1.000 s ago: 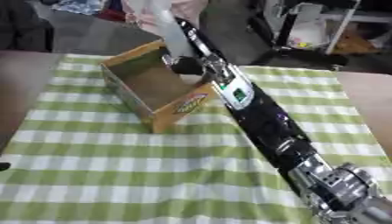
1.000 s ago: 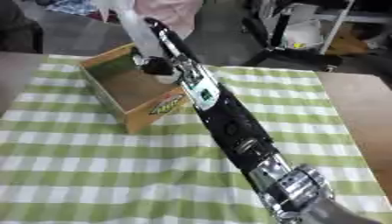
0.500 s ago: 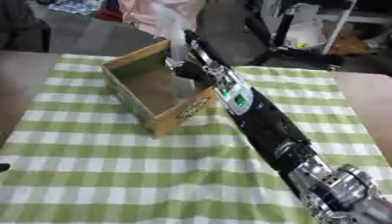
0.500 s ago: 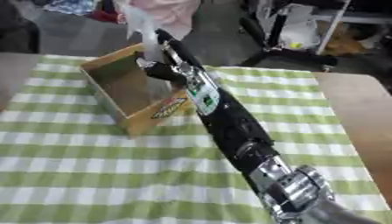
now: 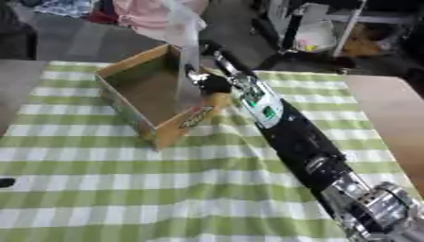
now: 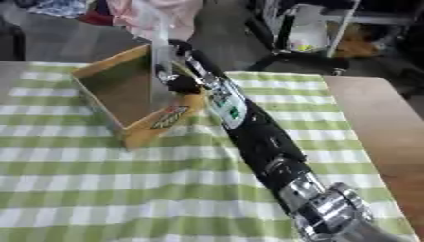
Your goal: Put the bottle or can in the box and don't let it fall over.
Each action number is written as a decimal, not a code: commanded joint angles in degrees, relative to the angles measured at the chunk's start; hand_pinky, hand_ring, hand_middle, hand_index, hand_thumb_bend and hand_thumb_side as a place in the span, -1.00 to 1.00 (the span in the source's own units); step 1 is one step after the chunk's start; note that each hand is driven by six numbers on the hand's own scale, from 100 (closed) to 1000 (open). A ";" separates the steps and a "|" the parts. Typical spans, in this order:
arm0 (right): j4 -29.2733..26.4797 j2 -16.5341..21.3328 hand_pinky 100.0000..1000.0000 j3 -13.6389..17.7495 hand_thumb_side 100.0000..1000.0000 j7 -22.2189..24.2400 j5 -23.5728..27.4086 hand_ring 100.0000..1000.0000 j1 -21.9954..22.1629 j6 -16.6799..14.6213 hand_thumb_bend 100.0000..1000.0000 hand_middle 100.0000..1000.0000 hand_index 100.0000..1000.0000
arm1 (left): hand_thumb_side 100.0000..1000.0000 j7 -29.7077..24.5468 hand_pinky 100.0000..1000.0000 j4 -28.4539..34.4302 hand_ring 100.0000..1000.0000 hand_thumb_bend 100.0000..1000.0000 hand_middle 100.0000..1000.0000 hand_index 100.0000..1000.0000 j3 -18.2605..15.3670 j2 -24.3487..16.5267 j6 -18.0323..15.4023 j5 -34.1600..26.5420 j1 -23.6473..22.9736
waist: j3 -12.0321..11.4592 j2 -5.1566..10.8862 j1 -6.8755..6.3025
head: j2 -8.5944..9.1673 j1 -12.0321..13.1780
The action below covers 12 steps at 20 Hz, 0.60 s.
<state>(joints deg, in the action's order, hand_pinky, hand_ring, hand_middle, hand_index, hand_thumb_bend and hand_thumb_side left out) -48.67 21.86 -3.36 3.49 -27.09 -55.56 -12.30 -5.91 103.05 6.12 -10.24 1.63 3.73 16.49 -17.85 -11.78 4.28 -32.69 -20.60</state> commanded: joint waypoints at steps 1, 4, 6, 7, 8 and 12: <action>-1.53 2.88 0.98 1.06 0.14 0.71 2.70 0.82 0.63 0.79 -0.84 1.00 1.00 | 0.63 0.31 0.40 0.46 1.00 -0.20 1.00 0.79 -0.54 -0.12 -0.10 0.08 -0.20 | 0.87 1.71 -0.47 | -0.53 0.83; -5.67 4.94 0.97 1.16 0.14 1.24 8.03 0.80 4.53 0.46 -0.87 1.00 1.00 | 0.64 0.75 0.40 0.06 1.00 -0.20 1.00 0.79 -1.00 -0.28 -0.09 0.22 -1.18 | 3.18 2.36 -0.31 | -1.30 2.18; -11.35 6.79 0.96 1.18 0.14 1.77 13.03 0.78 8.59 0.22 -0.90 1.00 1.00 | 0.64 1.11 0.40 -0.20 1.00 -0.20 1.00 0.79 -1.38 -0.57 -0.12 0.38 -2.00 | 5.34 2.90 -0.05 | -1.96 3.41; -14.72 7.44 0.93 1.52 0.13 1.72 16.15 0.77 11.06 0.27 -0.94 1.00 1.00 | 0.64 1.38 0.39 -0.37 1.00 -0.20 1.00 0.79 -1.66 -0.73 -0.10 0.49 -2.47 | 6.72 3.20 0.12 | -2.49 4.43; -18.14 8.09 0.93 1.81 0.13 1.58 19.05 0.76 13.47 0.54 -0.95 1.00 1.00 | 0.64 1.63 0.39 -0.52 1.00 -0.20 1.00 0.79 -1.88 -0.85 -0.09 0.60 -2.83 | 7.82 3.43 0.24 | -2.88 5.33; -32.77 8.84 0.86 4.21 0.10 -0.42 27.39 0.71 24.75 1.62 -1.00 1.00 1.00 | 0.64 2.38 0.39 -0.88 1.00 -0.20 1.00 0.79 -2.54 -1.50 -0.16 0.96 -4.18 | 11.96 4.17 0.49 | -4.56 10.35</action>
<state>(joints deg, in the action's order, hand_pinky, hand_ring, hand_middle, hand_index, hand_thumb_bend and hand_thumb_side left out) -76.32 28.61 -0.32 3.70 -2.31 -30.32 -10.92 -3.95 101.67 4.16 -10.62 1.55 4.30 11.99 -5.55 -8.65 4.95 -36.73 -11.64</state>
